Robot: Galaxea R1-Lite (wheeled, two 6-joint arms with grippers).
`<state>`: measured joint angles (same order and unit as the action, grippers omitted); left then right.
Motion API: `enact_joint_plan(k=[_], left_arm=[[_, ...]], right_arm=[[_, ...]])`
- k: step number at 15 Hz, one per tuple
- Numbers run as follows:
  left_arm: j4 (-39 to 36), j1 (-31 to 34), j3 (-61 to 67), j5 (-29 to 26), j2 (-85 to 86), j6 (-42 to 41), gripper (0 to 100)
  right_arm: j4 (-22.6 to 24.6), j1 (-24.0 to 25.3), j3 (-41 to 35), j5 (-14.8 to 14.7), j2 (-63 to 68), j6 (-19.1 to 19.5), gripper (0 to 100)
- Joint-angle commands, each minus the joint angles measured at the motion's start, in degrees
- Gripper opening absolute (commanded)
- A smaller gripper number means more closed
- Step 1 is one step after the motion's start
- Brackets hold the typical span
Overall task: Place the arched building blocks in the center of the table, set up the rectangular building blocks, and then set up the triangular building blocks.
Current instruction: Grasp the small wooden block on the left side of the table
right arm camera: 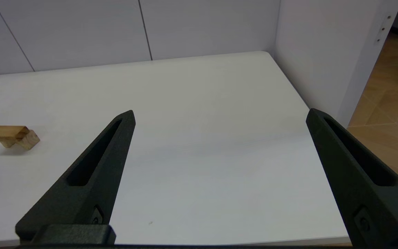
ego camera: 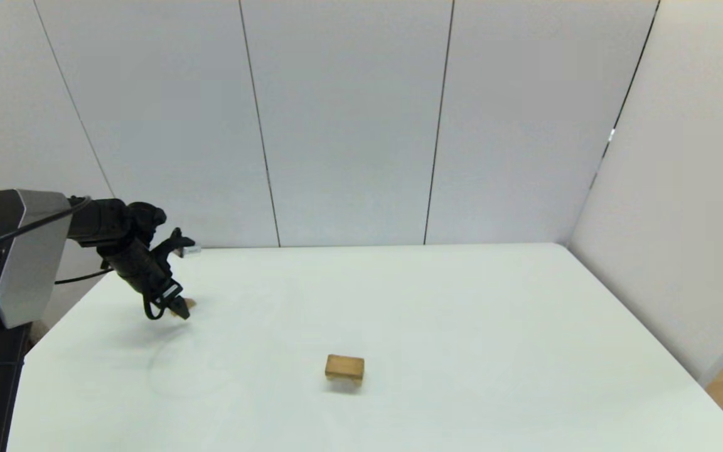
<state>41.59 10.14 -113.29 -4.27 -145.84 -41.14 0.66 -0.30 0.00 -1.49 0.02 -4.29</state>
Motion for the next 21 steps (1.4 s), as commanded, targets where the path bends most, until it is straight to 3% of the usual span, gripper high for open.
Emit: enact_joint_plan(k=[1,10,11,21], left_arm=[[0.1,0.0,-0.5,0.0,-0.8,0.2,100],[-1.5,0.0,-0.6,-0.2,-1.4,0.8,100],[-1.5,0.0,-0.6,-0.2,-1.5,0.8,0],[-3.3,-0.2,-0.6,-0.3,-2.5,0.7,0]], right_arm=[[0.0,0.0,0.0,0.0,0.0,0.0,100],[0.0,0.0,0.0,0.0,0.0,0.0,100],[0.0,0.0,0.0,0.0,0.0,0.0,100],[0.0,0.0,0.0,0.0,0.0,0.0,100]])
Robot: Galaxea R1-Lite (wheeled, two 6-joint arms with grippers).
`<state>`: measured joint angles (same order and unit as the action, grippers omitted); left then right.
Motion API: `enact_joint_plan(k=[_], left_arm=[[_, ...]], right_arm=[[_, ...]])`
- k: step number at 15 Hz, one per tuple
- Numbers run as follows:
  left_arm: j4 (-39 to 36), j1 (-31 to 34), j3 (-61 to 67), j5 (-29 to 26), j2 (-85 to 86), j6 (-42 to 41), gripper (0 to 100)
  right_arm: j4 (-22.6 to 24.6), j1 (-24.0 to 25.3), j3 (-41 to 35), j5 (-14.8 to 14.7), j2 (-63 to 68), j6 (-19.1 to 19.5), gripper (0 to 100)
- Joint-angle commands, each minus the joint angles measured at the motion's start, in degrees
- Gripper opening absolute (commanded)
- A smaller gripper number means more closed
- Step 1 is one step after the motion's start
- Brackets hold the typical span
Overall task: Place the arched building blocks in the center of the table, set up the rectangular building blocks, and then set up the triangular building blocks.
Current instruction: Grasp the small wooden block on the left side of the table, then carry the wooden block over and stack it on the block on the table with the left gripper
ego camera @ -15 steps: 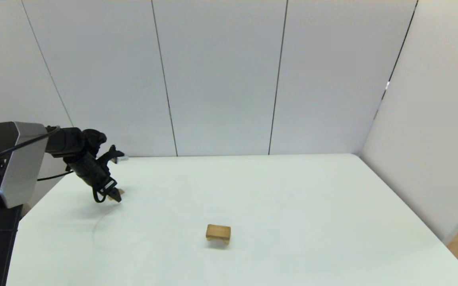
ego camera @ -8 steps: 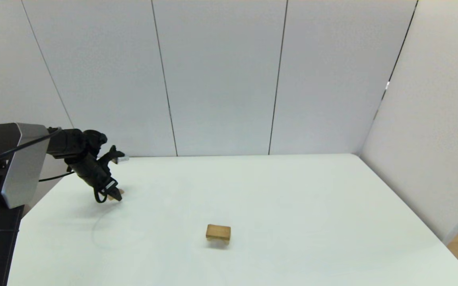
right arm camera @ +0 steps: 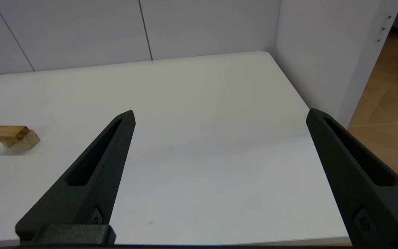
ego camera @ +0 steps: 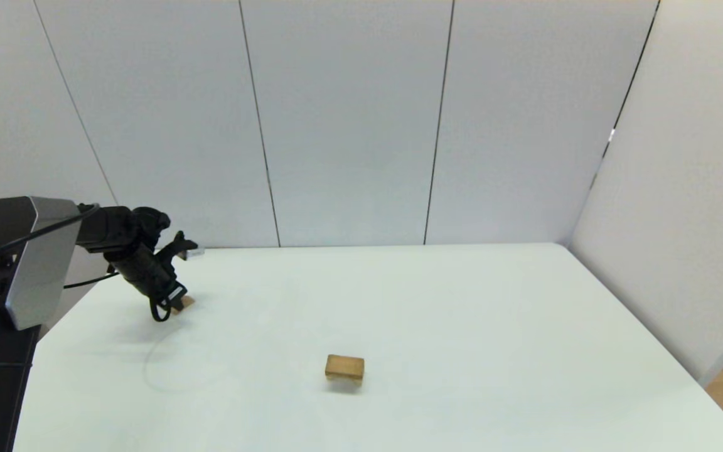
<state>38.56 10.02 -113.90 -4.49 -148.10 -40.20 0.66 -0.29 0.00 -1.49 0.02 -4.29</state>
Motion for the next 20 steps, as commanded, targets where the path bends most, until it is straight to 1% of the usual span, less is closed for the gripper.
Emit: enact_joint_plan(k=[1,4,6,7,8,10,12,14,16,20], left_arm=[[-0.5,-0.1,0.0,-0.1,0.0,-0.1,0],[1.1,-0.1,0.1,-0.5,2.9,0.0,0],[6.2,-0.2,0.2,-1.8,7.2,0.2,0],[8.2,-0.4,0.2,-3.2,9.2,0.2,0],[13.1,-1.5,0.2,-6.4,13.0,0.1,0],[19.3,-4.1,0.2,-8.9,17.7,-0.6,0],[23.9,-8.3,0.2,-10.1,21.3,-2.4,0],[27.4,-14.6,0.6,-11.1,23.7,-5.2,0],[28.6,-21.1,0.7,-11.0,24.4,-5.3,0],[27.5,-32.2,0.6,-10.9,22.2,-5.5,0]], right_arm=[[0.0,0.0,0.0,0.0,0.0,0.0,100],[0.0,-0.1,0.0,0.0,0.0,0.0,100],[0.0,0.0,0.0,0.0,0.0,0.0,100],[0.0,-0.1,0.0,0.0,0.0,0.0,100],[0.0,0.0,0.0,0.0,0.0,0.0,100],[0.0,0.0,0.0,0.0,0.0,0.0,100],[0.0,-0.1,0.0,0.0,0.0,0.0,100],[0.0,-0.1,0.0,0.0,0.0,0.0,100],[0.0,0.0,0.0,0.0,0.0,0.0,100],[0.0,0.0,0.0,0.0,0.0,0.0,100]])
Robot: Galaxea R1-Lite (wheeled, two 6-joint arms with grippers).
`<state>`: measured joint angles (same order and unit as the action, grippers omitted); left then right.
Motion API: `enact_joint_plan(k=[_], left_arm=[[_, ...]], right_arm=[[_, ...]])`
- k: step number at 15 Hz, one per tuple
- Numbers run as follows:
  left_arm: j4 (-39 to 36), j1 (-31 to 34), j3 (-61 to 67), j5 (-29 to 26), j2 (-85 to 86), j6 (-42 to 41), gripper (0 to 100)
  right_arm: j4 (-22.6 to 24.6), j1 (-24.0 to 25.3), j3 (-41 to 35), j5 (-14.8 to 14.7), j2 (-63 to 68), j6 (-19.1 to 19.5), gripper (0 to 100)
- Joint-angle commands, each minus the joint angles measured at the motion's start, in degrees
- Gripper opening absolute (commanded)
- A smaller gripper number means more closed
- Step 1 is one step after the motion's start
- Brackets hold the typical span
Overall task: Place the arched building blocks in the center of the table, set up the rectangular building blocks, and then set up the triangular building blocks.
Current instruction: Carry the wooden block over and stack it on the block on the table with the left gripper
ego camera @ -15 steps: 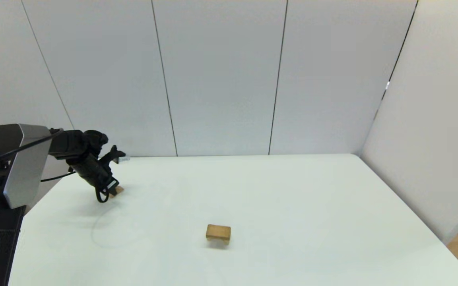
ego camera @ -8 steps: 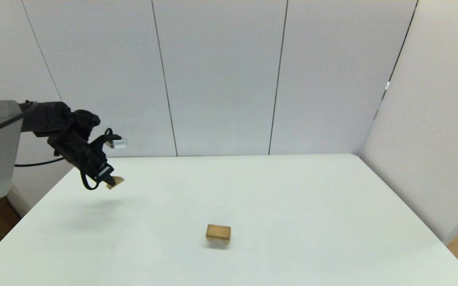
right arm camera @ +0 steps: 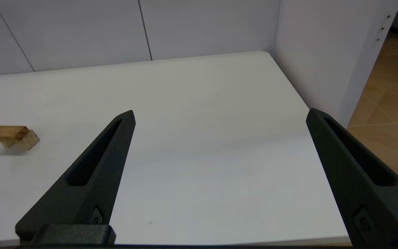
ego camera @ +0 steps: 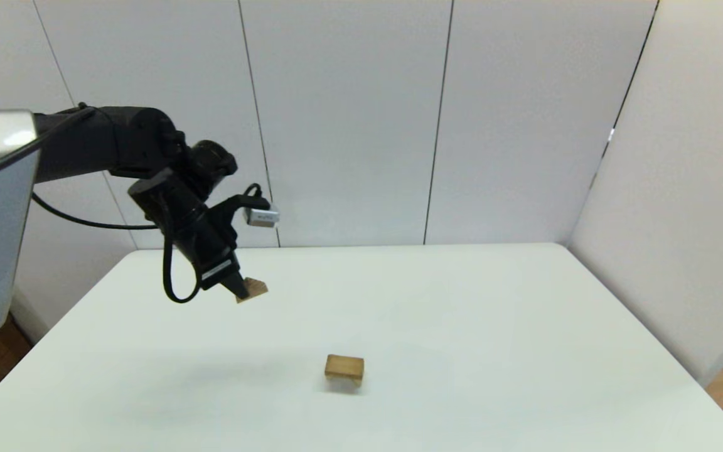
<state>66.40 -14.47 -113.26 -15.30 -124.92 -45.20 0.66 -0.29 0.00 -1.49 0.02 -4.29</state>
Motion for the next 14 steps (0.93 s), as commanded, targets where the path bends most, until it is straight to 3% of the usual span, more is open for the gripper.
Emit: enact_joint_plan(k=[1,6,14], left_arm=[[-0.3,-9.7,0.0,0.0,-2.2,-0.4,0],[-1.4,-15.7,0.0,-0.3,-5.5,-5.7,0],[-6.2,-16.9,0.0,-1.4,-11.3,-13.2,0]], right_arm=[[0.0,0.0,0.0,0.0,0.0,0.0,100],[0.0,0.0,0.0,0.0,0.0,0.0,100],[0.0,0.0,0.0,0.0,0.0,0.0,100]])
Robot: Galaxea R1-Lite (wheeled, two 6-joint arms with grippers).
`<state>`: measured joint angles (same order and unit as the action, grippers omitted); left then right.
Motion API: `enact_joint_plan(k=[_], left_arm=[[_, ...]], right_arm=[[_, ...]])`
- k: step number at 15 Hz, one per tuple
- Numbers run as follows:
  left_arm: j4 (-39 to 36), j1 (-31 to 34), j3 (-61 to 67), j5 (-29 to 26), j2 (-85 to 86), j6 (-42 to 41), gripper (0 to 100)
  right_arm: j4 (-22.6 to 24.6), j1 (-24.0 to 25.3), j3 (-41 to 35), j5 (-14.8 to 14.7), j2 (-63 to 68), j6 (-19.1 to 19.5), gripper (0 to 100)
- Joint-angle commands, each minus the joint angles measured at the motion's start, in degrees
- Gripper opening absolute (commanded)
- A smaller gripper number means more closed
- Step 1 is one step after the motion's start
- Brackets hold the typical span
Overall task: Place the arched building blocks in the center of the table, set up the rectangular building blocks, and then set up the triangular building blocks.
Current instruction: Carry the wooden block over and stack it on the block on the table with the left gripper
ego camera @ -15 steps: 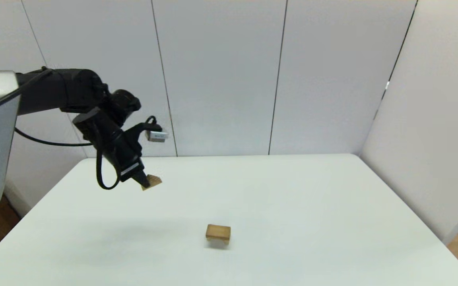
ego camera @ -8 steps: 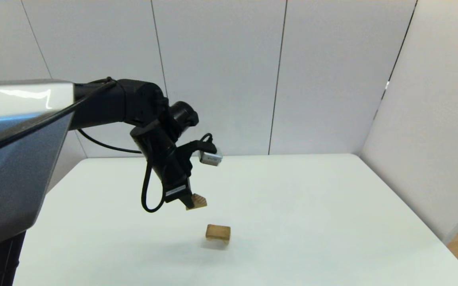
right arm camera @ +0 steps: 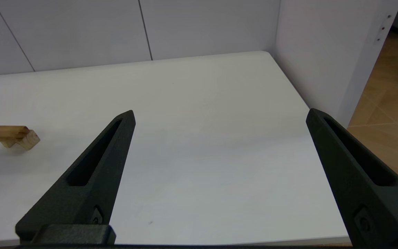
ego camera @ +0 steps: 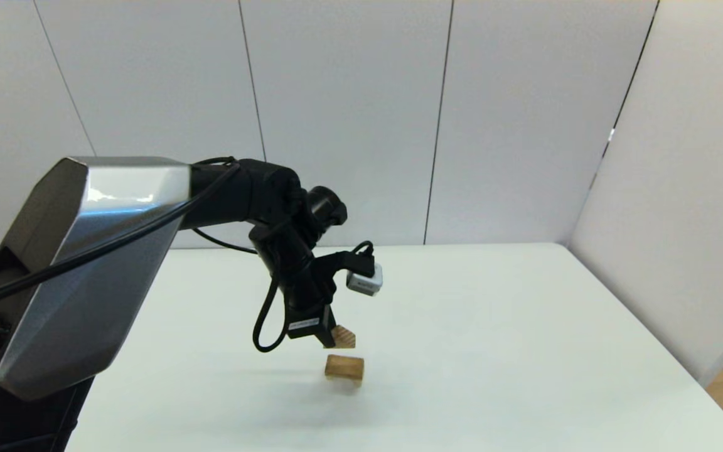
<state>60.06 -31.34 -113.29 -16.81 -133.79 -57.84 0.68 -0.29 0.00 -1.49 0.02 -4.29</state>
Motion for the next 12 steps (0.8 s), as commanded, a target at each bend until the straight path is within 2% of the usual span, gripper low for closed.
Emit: enact_joint_plan(k=[1,12], left_arm=[[0.1,0.0,0.0,0.1,-2.8,-0.5,0],[0.3,-0.1,0.0,-0.2,-5.3,-2.5,0]], right_arm=[[0.0,0.0,0.0,0.0,0.0,0.0,100],[0.0,0.0,0.0,0.0,0.0,0.0,100]])
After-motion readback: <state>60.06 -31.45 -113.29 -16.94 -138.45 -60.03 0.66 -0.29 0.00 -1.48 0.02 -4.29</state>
